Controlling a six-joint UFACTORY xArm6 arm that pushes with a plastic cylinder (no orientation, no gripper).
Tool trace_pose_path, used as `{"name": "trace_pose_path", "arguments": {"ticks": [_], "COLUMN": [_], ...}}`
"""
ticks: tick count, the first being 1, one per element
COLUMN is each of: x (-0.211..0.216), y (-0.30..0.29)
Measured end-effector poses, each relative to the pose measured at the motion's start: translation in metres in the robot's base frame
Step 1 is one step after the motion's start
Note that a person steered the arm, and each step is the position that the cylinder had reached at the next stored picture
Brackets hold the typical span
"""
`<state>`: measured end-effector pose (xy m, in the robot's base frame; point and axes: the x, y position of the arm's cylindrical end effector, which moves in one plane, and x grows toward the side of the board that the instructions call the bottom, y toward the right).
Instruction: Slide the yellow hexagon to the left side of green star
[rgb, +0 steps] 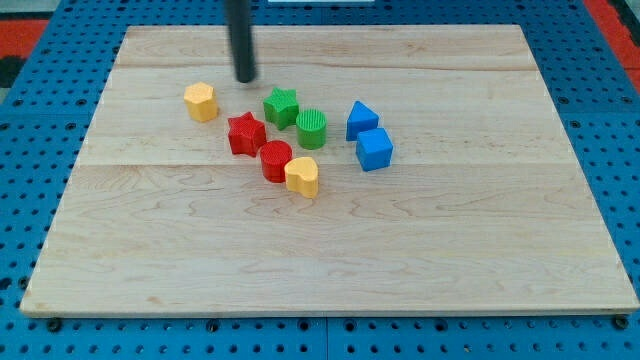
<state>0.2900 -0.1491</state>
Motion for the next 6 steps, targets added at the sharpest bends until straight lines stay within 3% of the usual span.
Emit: {"name": "trace_pose_path", "arguments": {"ticks": [1,2,3,5,6], "x": [0.007,0.063,0.061,0.068,0.068], "y": [-0.066,-0.034,0.002,-0.012,0.041]}}
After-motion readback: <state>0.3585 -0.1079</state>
